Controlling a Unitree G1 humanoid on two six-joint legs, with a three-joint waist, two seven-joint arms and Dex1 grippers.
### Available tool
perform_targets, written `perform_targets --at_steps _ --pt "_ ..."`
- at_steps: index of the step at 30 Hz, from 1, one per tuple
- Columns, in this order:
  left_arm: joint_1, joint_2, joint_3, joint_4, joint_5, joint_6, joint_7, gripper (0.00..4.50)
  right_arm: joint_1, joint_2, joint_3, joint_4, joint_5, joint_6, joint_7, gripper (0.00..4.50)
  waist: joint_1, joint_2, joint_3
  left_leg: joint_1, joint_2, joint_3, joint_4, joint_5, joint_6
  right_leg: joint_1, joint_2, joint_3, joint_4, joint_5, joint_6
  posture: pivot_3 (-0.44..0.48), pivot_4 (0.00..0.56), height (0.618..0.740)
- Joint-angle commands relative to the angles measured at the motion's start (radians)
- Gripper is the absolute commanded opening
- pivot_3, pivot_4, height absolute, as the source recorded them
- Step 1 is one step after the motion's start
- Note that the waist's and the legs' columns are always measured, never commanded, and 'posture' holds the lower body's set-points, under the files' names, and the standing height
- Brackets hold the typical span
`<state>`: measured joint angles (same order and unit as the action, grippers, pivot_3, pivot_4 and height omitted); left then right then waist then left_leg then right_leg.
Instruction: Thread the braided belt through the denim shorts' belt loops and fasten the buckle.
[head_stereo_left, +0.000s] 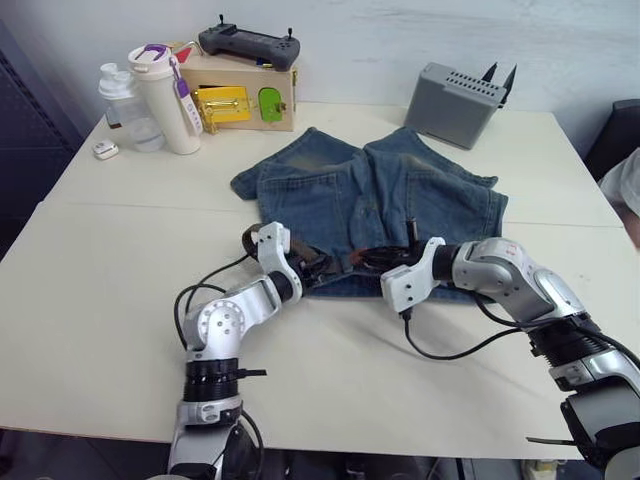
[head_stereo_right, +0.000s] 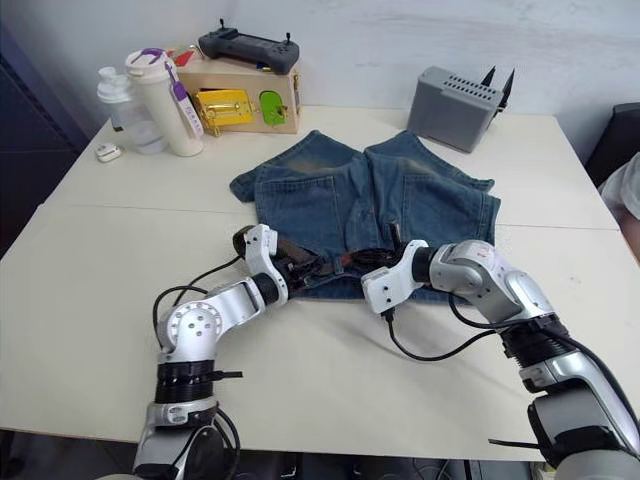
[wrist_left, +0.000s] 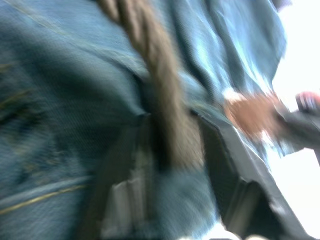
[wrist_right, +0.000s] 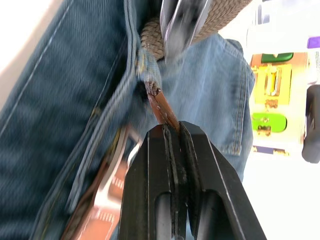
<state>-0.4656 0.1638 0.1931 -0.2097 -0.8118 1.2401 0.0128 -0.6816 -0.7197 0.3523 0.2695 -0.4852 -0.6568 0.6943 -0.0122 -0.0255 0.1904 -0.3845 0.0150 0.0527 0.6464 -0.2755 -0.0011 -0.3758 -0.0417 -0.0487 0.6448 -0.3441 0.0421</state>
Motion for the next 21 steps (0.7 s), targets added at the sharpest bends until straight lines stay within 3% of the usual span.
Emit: perform_targets --at_steps 1,3,4,9,12,19,21 --pt "0.017 0.086 0.031 -0.091 -0.038 0.065 -0.059 3.49 -0.012 -0.011 -0.016 -0.001 0.019 -0.015 -0.006 0.00 -0.003 0.001 0.001 0.000 0.000 0.000 0.000 0.000 -0.001 0.000 0.000 0.000 0.001 0.000 -0.001 0.000 0.150 0.736" --pt "0.042 0.199 0.060 -0.142 -0.073 0.080 -0.146 4.32 -0.011 -0.012 -0.024 -0.006 0.034 -0.007 0.000 0.00 -0.006 0.001 0.001 0.000 0.000 0.000 0.000 0.000 -0.001 0.000 0.000 0.000 0.001 0.000 -0.001 0.000 0.150 0.736" --pt "0.056 0.236 0.074 -0.155 -0.089 0.078 -0.185 4.48 -0.009 -0.010 -0.027 -0.014 0.042 0.000 0.005 0.00 -0.010 0.001 0.001 0.000 0.000 0.000 0.000 0.000 -0.001 0.000 0.000 0.000 0.001 -0.001 -0.001 0.000 0.150 0.736" --pt "0.114 0.283 0.038 -0.192 -0.096 0.006 -0.304 4.48 -0.006 0.002 -0.029 -0.052 0.072 0.030 0.023 0.00 -0.011 0.001 0.001 0.000 0.000 -0.001 0.000 0.000 -0.001 0.000 0.000 0.000 0.001 -0.001 -0.002 0.000 0.150 0.736" --pt "0.128 0.289 -0.031 -0.179 -0.025 -0.063 -0.328 3.73 -0.006 0.002 -0.034 -0.060 0.079 0.045 0.025 0.00 -0.007 0.001 0.001 0.000 0.000 -0.001 0.000 0.000 0.000 0.000 -0.001 0.000 0.001 -0.001 -0.002 0.000 0.150 0.736" --pt "0.092 0.213 -0.066 -0.049 0.086 -0.164 -0.272 0.78 0.015 -0.011 -0.043 -0.094 0.091 0.075 0.031 0.00 -0.007 0.001 0.001 0.000 0.000 -0.001 0.000 0.000 0.001 -0.001 -0.001 0.000 0.001 -0.001 -0.002 0.000 0.150 0.736" --pt "0.098 0.210 -0.095 -0.044 0.111 -0.161 -0.272 0.22 0.019 -0.014 -0.047 -0.103 0.091 0.083 0.030 0.00 -0.011 0.001 0.001 -0.001 0.000 -0.001 -0.001 0.000 0.001 -0.001 -0.001 -0.001 0.001 -0.001 -0.002 0.000 0.150 0.736"
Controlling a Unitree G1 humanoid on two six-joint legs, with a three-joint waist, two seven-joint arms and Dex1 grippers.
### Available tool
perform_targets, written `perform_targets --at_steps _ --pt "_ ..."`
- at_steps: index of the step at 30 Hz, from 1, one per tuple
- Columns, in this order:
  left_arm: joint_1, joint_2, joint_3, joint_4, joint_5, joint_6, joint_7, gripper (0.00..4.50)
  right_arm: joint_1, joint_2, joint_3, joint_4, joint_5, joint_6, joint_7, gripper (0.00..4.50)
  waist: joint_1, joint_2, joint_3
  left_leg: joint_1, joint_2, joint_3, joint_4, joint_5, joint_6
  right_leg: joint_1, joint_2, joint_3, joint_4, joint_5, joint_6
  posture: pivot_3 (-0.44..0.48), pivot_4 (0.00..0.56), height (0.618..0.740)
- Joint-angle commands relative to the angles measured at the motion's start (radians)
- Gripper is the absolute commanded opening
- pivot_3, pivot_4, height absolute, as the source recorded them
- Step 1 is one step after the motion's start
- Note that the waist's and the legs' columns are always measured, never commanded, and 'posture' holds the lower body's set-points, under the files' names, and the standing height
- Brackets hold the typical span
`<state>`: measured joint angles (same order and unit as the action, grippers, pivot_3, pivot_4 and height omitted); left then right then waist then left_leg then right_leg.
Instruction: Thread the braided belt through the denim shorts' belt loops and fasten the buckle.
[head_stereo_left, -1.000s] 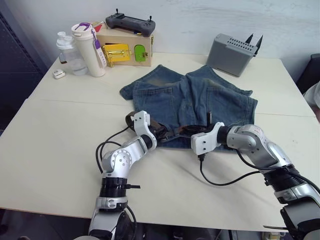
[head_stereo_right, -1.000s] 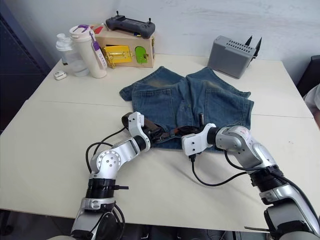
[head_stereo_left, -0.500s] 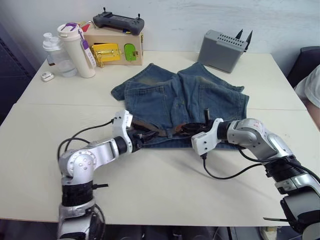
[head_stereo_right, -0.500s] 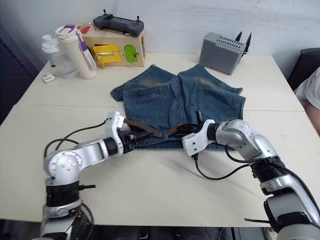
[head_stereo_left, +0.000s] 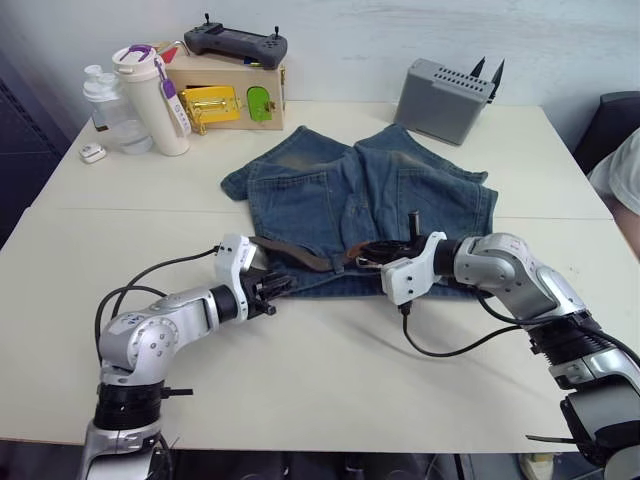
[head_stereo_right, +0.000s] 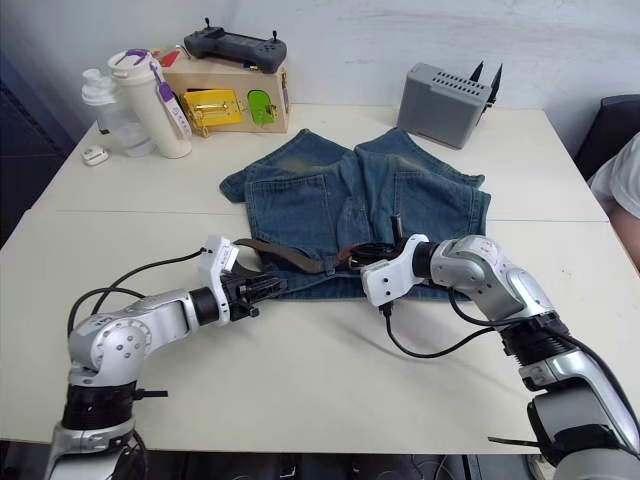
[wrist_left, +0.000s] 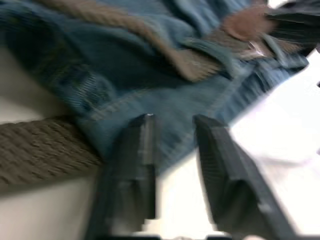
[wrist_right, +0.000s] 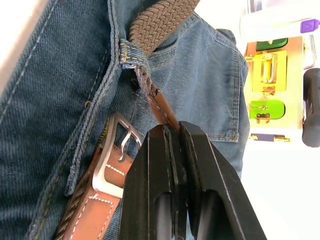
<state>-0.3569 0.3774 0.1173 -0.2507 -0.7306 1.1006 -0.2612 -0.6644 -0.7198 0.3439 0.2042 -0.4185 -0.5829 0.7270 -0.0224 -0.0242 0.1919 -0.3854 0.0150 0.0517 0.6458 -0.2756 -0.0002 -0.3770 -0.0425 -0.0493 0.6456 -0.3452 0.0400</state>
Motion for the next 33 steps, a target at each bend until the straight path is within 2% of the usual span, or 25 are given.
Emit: perform_targets --at_steps 1,9,16,20,24,33 --pt "-0.007 -0.004 -0.039 0.000 0.049 -0.023 0.003 0.05 0.002 -0.015 -0.041 -0.042 0.023 0.011 -0.006 0.00 -0.002 0.000 0.000 0.000 0.000 0.000 0.000 0.000 0.000 0.000 0.000 0.000 0.000 0.000 0.000 0.000 0.150 0.736" --pt "0.056 0.060 -0.191 0.046 0.220 -0.059 0.008 0.05 -0.066 -0.087 -0.080 0.010 -0.013 -0.070 -0.060 0.00 -0.002 0.001 0.000 0.001 0.000 0.000 0.000 0.000 0.000 0.001 0.000 0.000 0.001 0.000 0.000 0.000 0.150 0.736" --pt "0.060 0.084 -0.208 0.086 0.277 -0.112 -0.003 0.05 -0.190 -0.208 -0.079 0.239 -0.043 -0.222 -0.098 0.00 -0.003 0.002 -0.001 0.005 0.000 0.000 0.000 0.000 0.001 0.004 0.000 0.001 0.001 0.000 -0.001 0.000 0.150 0.736" --pt "0.060 0.091 -0.215 0.090 0.297 -0.137 -0.017 0.05 -0.254 -0.239 -0.070 0.355 -0.058 -0.291 -0.117 0.00 -0.005 0.003 -0.002 0.007 0.000 0.001 -0.001 0.000 0.001 0.005 0.000 0.001 0.001 0.000 -0.001 0.000 0.150 0.736" --pt "0.066 0.093 -0.214 0.085 0.311 -0.146 -0.025 0.05 -0.294 -0.244 -0.062 0.417 -0.065 -0.327 -0.122 0.00 -0.005 0.003 -0.002 0.014 0.000 0.003 -0.004 -0.001 0.001 0.011 0.000 0.002 0.001 -0.001 -0.002 0.000 0.150 0.736" --pt "0.078 0.143 -0.221 0.088 0.343 -0.180 -0.069 0.05 -0.314 -0.275 -0.061 0.476 -0.087 -0.324 -0.083 0.00 -0.010 0.004 -0.002 0.016 0.000 0.004 -0.008 0.000 0.000 0.011 0.000 0.003 0.000 -0.002 -0.003 0.000 0.150 0.736"
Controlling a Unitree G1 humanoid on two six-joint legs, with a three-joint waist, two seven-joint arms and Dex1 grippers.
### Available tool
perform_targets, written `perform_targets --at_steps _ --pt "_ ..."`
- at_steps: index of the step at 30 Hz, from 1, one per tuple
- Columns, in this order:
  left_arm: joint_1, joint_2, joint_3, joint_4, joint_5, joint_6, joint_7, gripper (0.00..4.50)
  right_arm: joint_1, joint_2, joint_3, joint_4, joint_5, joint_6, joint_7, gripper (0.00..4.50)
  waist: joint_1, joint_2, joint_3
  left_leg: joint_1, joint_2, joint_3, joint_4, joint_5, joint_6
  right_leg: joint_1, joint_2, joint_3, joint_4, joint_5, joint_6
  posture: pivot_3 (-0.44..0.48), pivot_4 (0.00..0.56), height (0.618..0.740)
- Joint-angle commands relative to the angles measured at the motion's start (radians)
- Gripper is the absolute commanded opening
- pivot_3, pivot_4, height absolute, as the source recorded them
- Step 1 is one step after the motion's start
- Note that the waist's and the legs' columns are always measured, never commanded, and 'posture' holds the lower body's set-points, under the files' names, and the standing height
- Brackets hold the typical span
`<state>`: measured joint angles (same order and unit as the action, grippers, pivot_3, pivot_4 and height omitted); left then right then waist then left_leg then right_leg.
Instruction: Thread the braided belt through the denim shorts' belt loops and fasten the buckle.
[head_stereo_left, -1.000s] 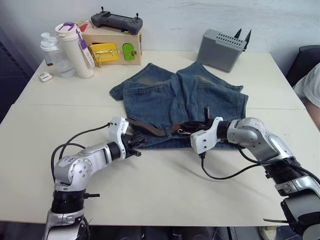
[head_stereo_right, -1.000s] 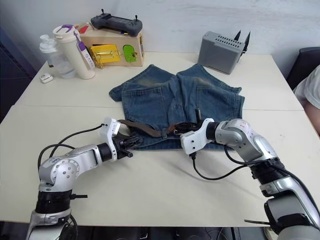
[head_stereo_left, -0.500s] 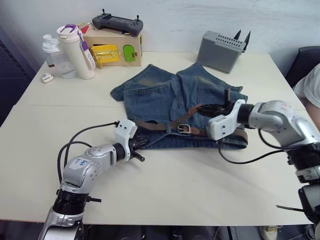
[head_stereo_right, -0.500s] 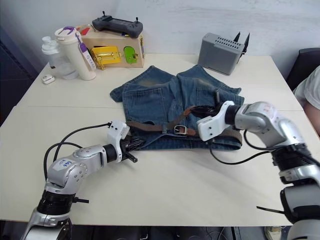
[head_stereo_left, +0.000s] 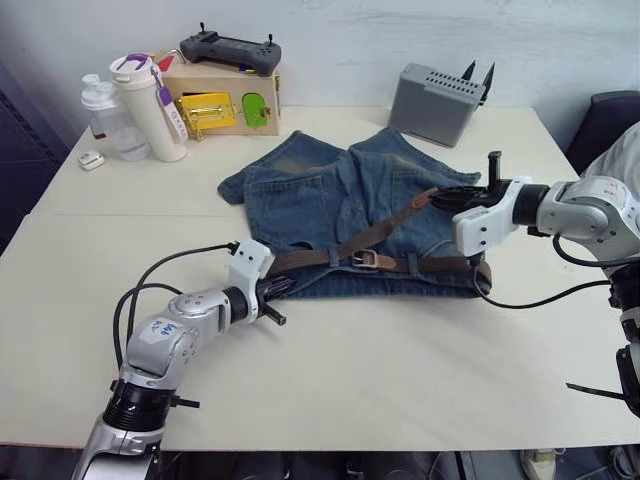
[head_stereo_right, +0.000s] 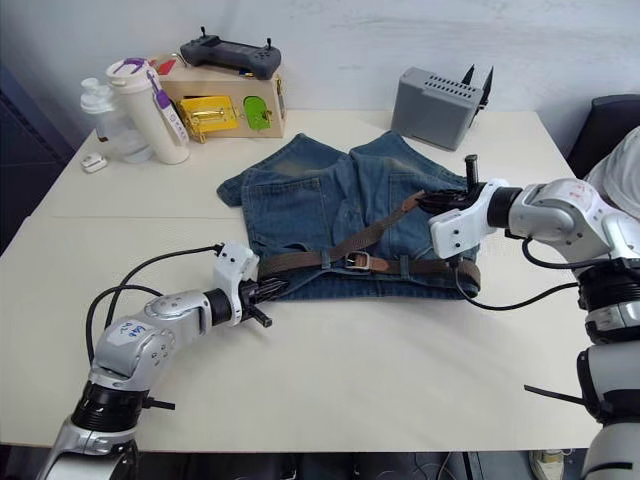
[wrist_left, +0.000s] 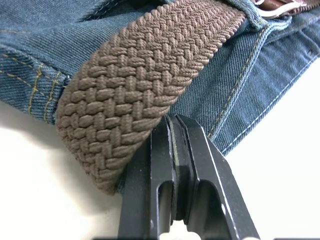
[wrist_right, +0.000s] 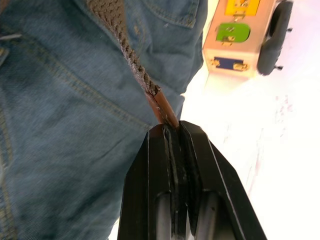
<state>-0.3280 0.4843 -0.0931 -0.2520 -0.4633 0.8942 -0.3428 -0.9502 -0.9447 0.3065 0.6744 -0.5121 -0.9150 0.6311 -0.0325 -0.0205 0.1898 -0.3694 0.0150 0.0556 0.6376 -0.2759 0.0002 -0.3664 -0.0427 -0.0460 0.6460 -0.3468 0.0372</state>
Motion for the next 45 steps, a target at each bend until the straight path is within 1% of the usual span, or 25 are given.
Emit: perform_targets --at_steps 1,7,13,16,17,18,20,22,25,27,28,30,31,33,34,36,37,38,40,41,42,45 --pt "0.049 0.039 -0.013 0.090 0.078 0.023 0.011 0.05 -0.029 -0.058 -0.027 0.013 0.009 0.008 0.017 0.00 0.001 0.000 0.000 0.000 0.000 0.000 -0.001 0.000 -0.001 -0.001 0.000 0.000 0.000 0.000 0.000 0.000 0.150 0.736" --pt "0.048 0.041 -0.012 0.093 0.084 0.014 0.001 0.05 -0.050 -0.075 -0.027 0.044 -0.015 0.004 -0.008 0.00 0.001 0.000 0.000 0.001 0.000 0.000 -0.004 0.001 -0.002 -0.001 0.000 0.000 0.000 -0.001 -0.001 0.000 0.150 0.736" --pt "0.048 0.044 -0.005 0.091 0.088 0.017 -0.006 0.05 -0.054 -0.073 -0.027 0.052 -0.018 0.018 -0.002 0.00 0.002 0.000 0.000 0.001 0.000 0.000 -0.005 0.002 -0.002 -0.002 0.000 0.000 0.000 -0.001 -0.001 0.000 0.150 0.736" --pt "0.046 0.026 0.026 0.059 0.043 0.017 -0.029 0.05 -0.041 -0.063 -0.032 0.034 0.007 0.016 0.008 0.00 0.002 0.000 0.000 0.001 0.000 0.001 -0.005 0.002 -0.002 -0.002 0.000 0.000 0.001 -0.001 -0.001 0.000 0.150 0.736" --pt "0.041 0.017 0.052 0.034 0.010 0.027 -0.041 0.05 -0.038 -0.057 -0.034 0.024 0.019 0.016 0.014 0.00 0.001 0.000 0.000 0.001 0.000 0.001 -0.005 0.002 -0.003 -0.002 0.000 0.000 0.001 -0.001 -0.001 0.000 0.150 0.736" --pt "0.035 0.025 0.079 0.001 -0.035 0.046 -0.074 0.34 -0.035 -0.047 -0.036 0.009 0.041 0.016 0.023 0.00 0.001 0.000 0.000 0.001 0.000 0.001 -0.005 0.002 -0.003 -0.002 0.000 0.000 0.001 -0.001 -0.001 0.000 0.150 0.736" --pt "0.028 0.043 0.109 -0.034 -0.081 0.075 -0.116 1.03 -0.032 -0.033 -0.038 -0.012 0.070 0.019 0.037 0.00 0.001 0.000 0.001 -0.001 0.000 0.001 -0.006 0.002 -0.003 -0.005 0.000 0.000 0.001 -0.001 -0.001 0.000 0.150 0.736" --pt "0.031 0.067 0.126 -0.033 -0.086 0.065 -0.147 1.86 -0.017 -0.016 -0.036 -0.053 0.112 0.024 0.061 0.00 0.001 0.000 0.001 -0.002 0.000 0.001 -0.006 0.003 -0.004 -0.007 0.000 0.000 0.002 -0.001 -0.002 0.000 0.150 0.736" --pt "0.033 0.107 0.148 -0.027 -0.096 0.044 -0.198 3.30 0.013 0.013 -0.032 -0.144 0.172 0.053 0.098 0.00 0.001 0.000 0.001 -0.002 0.000 0.001 -0.007 0.004 -0.005 -0.007 0.001 0.000 0.003 -0.001 -0.002 0.000 0.150 0.736" --pt "0.035 0.139 0.173 -0.049 -0.126 0.040 -0.253 4.19 0.037 0.035 -0.035 -0.215 0.215 0.093 0.121 0.00 0.001 0.000 0.002 -0.002 0.000 0.001 -0.007 0.004 -0.005 -0.007 0.001 0.000 0.003 -0.001 -0.002 0.000 0.150 0.736" --pt "0.033 0.154 0.203 -0.078 -0.182 0.058 -0.297 4.46 0.048 0.040 -0.038 -0.245 0.229 0.115 0.132 0.00 0.001 0.000 0.002 -0.003 0.000 0.001 -0.007 0.004 -0.005 -0.008 0.001 0.000 0.003 -0.001 -0.003 0.000 0.150 0.736" --pt "0.010 0.166 0.260 -0.128 -0.295 0.101 -0.351 4.46 0.062 0.044 -0.048 -0.287 0.253 0.154 0.151 0.00 0.004 0.000 0.005 -0.003 0.000 0.001 -0.006 0.004 -0.005 -0.008 0.001 0.000 0.004 -0.001 -0.003 0.000 0.150 0.736" --pt "-0.018 0.157 0.298 -0.142 -0.368 0.133 -0.355 4.46 0.069 0.045 -0.052 -0.307 0.263 0.172 0.160 0.00 0.005 0.001 0.006 -0.005 0.000 0.000 -0.006 0.004 -0.005 -0.009 0.001 0.000 0.004 -0.001 -0.003 0.000 0.150 0.736" --pt "-0.091 0.118 0.364 -0.151 -0.514 0.176 -0.334 4.46 0.078 0.049 -0.059 -0.341 0.284 0.213 0.175 0.00 0.012 0.000 0.007 -0.006 0.000 -0.001 -0.005 0.003 -0.005 -0.009 0.000 -0.001 0.003 -0.001 -0.003 0.000 0.150 0.736" --pt "-0.115 0.104 0.382 -0.154 -0.561 0.188 -0.320 4.46 0.081 0.051 -0.062 -0.354 0.289 0.229 0.179 0.00 0.017 0.000 0.007 -0.007 0.000 -0.002 -0.004 0.003 -0.005 -0.009 0.000 -0.002 0.003 -0.001 -0.003 0.000 0.150 0.736" --pt "-0.201 0.044 0.379 -0.163 -0.604 0.187 -0.234 4.46 0.087 0.051 -0.065 -0.383 0.299 0.261 0.189 0.00 0.021 0.000 0.007 -0.007 0.000 -0.003 -0.003 0.003 -0.004 -0.009 0.000 -0.003 0.003 -0.001 -0.003 0.000 0.150 0.736" --pt "-0.243 0.016 0.335 -0.169 -0.539 0.157 -0.181 4.46 0.090 0.050 -0.069 -0.395 0.303 0.277 0.194 0.00 0.023 0.000 0.007 -0.007 0.000 -0.003 -0.003 0.003 -0.004 -0.008 0.000 -0.003 0.003 -0.001 -0.002 0.000 0.150 0.736" --pt "-0.270 0.006 0.274 -0.170 -0.448 0.114 -0.141 4.46 0.092 0.050 -0.074 -0.405 0.307 0.292 0.200 0.00 0.028 -0.001 0.008 -0.007 0.000 -0.002 -0.003 0.003 -0.004 -0.008 0.000 -0.003 0.002 -0.001 -0.002 0.000 0.150 0.736" --pt "-0.293 0.036 0.099 -0.155 -0.198 -0.015 -0.093 4.46 0.097 0.053 -0.087 -0.423 0.318 0.330 0.210 0.00 0.030 -0.001 0.008 -0.007 0.000 -0.002 -0.002 0.003 -0.004 -0.008 0.000 -0.003 0.003 -0.001 -0.002 0.000 0.150 0.736" --pt "-0.298 0.047 0.025 -0.134 -0.094 -0.080 -0.074 4.46 0.098 0.053 -0.093 -0.430 0.320 0.349 0.213 0.00 0.029 -0.001 0.008 -0.007 0.000 -0.002 -0.002 0.003 -0.004 -0.008 0.001 -0.002 0.003 -0.001 -0.002 0.000 0.150 0.736" --pt "-0.302 0.035 -0.020 -0.107 -0.020 -0.139 -0.049 4.46 0.099 0.054 -0.097 -0.438 0.326 0.366 0.217 0.00 0.026 -0.001 0.008 -0.007 0.000 -0.001 -0.003 0.003 -0.004 -0.008 0.001 -0.002 0.003 -0.001 -0.002 0.000 0.150 0.736" --pt "-0.304 -0.022 -0.098 -0.056 0.094 -0.258 -0.024 4.46 0.104 0.056 -0.109 -0.459 0.336 0.403 0.225 0.00 0.025 -0.001 0.008 -0.006 0.000 0.001 -0.004 0.004 -0.004 -0.009 0.001 0.000 0.003 -0.001 -0.002 0.000 0.150 0.736"
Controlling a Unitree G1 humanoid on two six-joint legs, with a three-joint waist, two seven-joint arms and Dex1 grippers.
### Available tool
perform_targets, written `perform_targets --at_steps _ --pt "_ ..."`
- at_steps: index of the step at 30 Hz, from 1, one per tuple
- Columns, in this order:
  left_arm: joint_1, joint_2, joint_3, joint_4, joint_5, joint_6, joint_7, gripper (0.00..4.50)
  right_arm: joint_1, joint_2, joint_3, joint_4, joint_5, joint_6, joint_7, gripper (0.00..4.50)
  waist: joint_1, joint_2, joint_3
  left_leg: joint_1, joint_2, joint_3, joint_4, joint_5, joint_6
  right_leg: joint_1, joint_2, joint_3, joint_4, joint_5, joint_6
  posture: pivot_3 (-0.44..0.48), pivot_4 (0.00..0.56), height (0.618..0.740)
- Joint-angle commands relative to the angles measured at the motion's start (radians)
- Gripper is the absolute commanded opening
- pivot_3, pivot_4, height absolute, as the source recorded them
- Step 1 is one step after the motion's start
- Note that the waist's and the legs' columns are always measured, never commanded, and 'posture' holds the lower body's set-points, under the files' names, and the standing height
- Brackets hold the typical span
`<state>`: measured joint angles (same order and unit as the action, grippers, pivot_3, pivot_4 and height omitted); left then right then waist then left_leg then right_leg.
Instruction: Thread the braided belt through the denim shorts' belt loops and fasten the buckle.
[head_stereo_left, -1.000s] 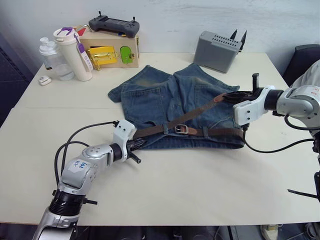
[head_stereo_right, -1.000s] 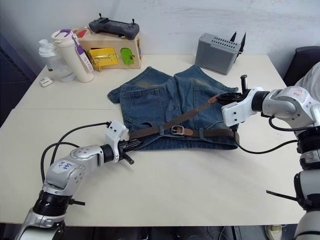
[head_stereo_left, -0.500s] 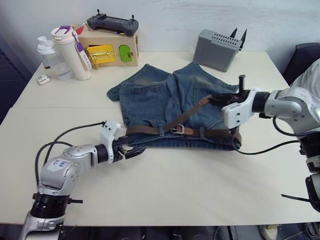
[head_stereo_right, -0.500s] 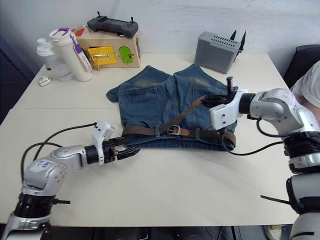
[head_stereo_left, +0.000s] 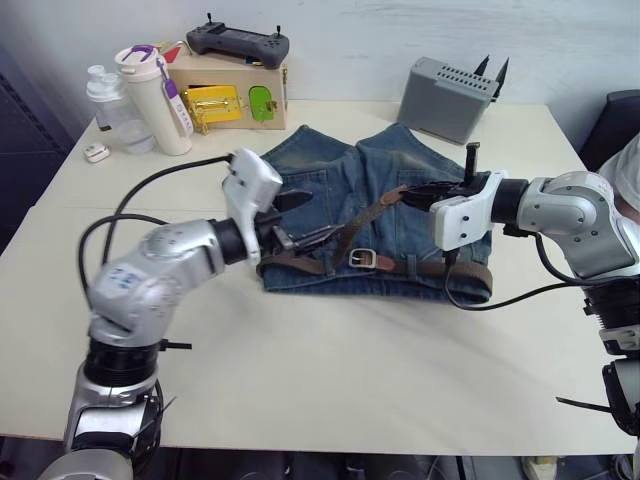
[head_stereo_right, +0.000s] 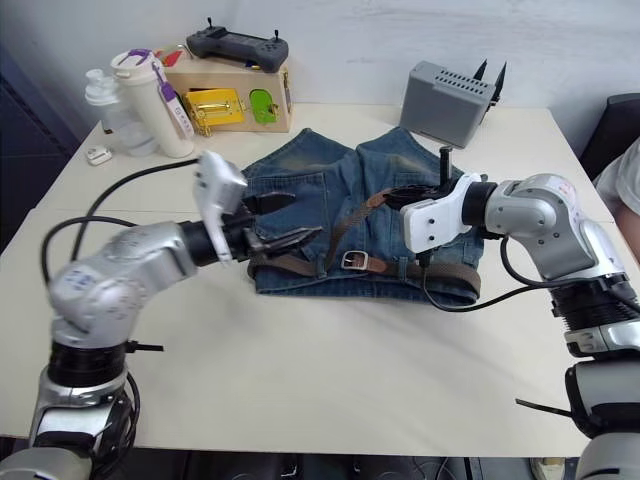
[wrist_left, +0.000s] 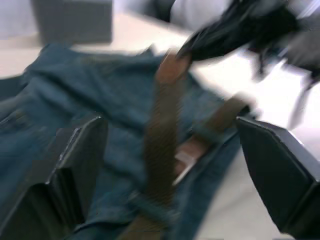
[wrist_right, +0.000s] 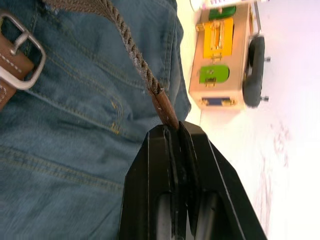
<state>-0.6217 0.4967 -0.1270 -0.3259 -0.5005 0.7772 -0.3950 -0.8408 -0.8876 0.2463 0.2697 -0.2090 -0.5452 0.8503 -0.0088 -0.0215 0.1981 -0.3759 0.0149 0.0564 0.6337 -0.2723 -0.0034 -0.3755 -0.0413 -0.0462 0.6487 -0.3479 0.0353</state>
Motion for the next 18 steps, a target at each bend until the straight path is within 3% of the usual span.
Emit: perform_targets --at_steps 1,6,13,16,18 --pt "-0.009 -0.049 -0.090 0.033 0.172 -0.175 0.033 4.46 -0.003 -0.001 -0.052 -0.061 0.035 0.043 0.010 0.00 0.002 0.000 0.000 0.000 0.000 0.000 0.000 0.000 0.000 0.000 0.000 0.000 0.000 0.000 0.000 0.000 0.150 0.736" --pt "-0.003 -0.154 -0.119 0.100 0.274 -0.288 0.075 4.46 0.011 0.003 -0.067 -0.099 0.058 0.100 0.031 0.00 0.007 0.000 0.000 -0.001 0.000 0.000 -0.001 0.000 0.001 -0.001 0.000 0.000 -0.002 0.000 0.000 0.000 0.150 0.736" --pt "-0.007 -0.216 -0.144 0.161 0.416 -0.378 0.112 4.46 0.019 0.007 -0.072 -0.146 0.075 0.157 0.049 0.00 0.006 0.000 0.000 -0.001 0.000 0.000 0.000 0.001 0.001 -0.001 0.000 0.000 0.000 0.000 0.000 0.000 0.150 0.736" --pt "-0.013 -0.227 -0.160 0.175 0.462 -0.408 0.101 3.60 0.021 0.008 -0.076 -0.164 0.079 0.176 0.052 0.00 0.006 0.000 0.000 -0.001 0.000 0.000 0.000 0.001 0.001 0.000 0.000 0.000 0.000 0.000 0.000 0.000 0.150 0.736" --pt "-0.014 -0.229 -0.176 0.188 0.492 -0.434 0.091 2.68 0.025 0.008 -0.078 -0.176 0.081 0.186 0.053 0.00 0.007 0.000 0.000 -0.001 0.000 0.000 0.000 0.001 0.001 -0.001 0.000 0.000 0.000 0.000 0.000 0.000 0.150 0.736"
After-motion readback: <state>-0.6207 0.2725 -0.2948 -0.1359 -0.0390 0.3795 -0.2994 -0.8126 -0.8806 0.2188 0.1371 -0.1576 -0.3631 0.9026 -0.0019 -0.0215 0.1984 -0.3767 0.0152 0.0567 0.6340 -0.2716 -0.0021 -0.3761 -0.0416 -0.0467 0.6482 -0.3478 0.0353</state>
